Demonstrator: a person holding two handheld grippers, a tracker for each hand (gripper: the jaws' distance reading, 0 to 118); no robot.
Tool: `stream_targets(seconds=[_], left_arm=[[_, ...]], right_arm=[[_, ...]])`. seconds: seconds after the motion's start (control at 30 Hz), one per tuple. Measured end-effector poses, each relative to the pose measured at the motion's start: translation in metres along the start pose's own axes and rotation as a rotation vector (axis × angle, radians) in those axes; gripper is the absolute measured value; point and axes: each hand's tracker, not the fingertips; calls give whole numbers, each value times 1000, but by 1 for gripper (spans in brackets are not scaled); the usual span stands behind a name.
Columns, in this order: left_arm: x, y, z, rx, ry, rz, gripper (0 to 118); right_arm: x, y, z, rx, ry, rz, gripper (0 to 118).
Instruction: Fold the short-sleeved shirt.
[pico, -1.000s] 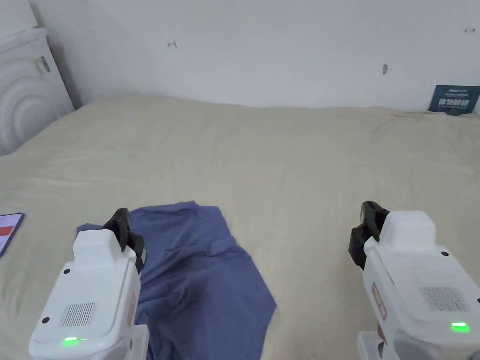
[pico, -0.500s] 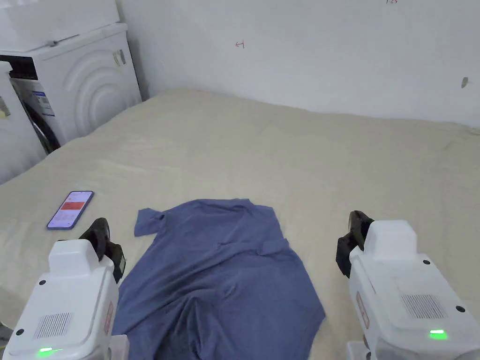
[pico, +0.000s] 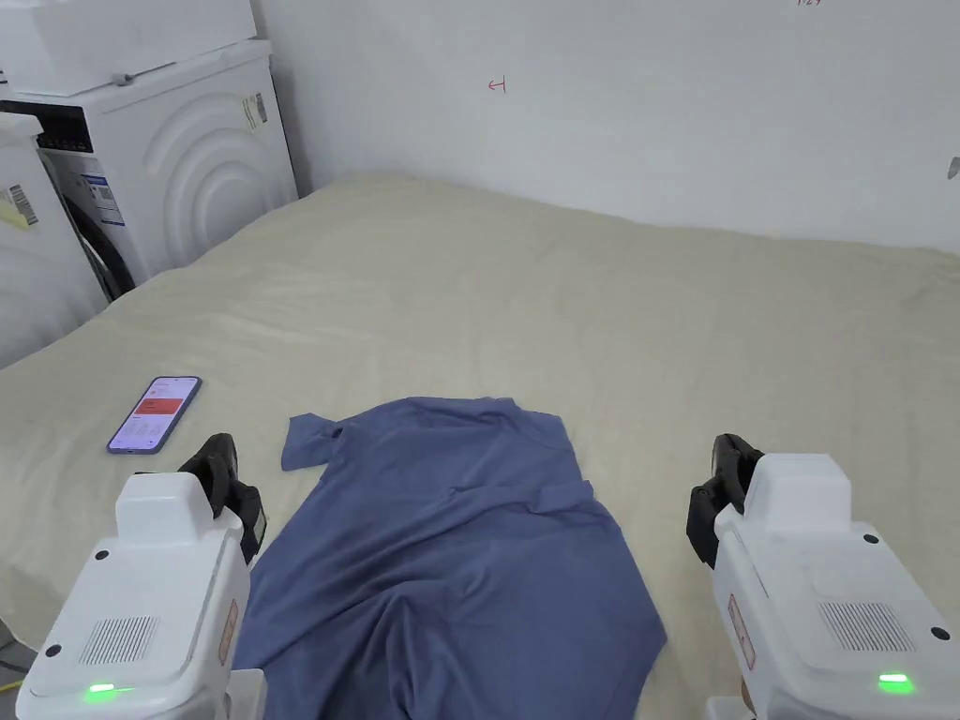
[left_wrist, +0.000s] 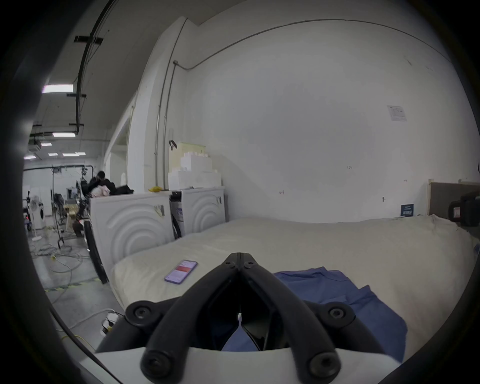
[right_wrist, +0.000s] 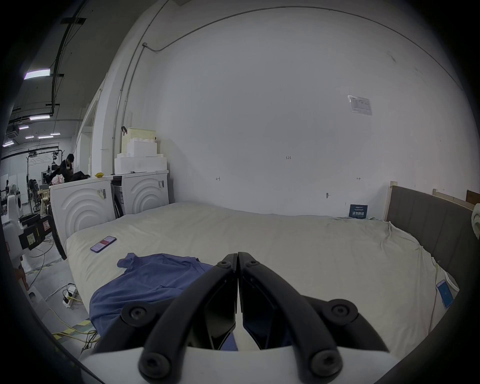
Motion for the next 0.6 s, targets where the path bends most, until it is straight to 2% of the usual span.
stream_targets(seconds=[0.2,0.37,0.5,0.6], left_arm=[[24,1,-39,-124,-93,-16,0],[55,-9,-90,-309,-186,-52,0],[81,-29,-130,-497,-251,-93,0],[96,-49,-161,-668,-272,-56,0]], right_arm=[[9,-1,-5,-13,-22,12,1],[19,-3,-14,-28,-46,5,1],[26,-6,-22,-44,-60,0,1],[31,-10,-26,-58,-70,-2,1]])
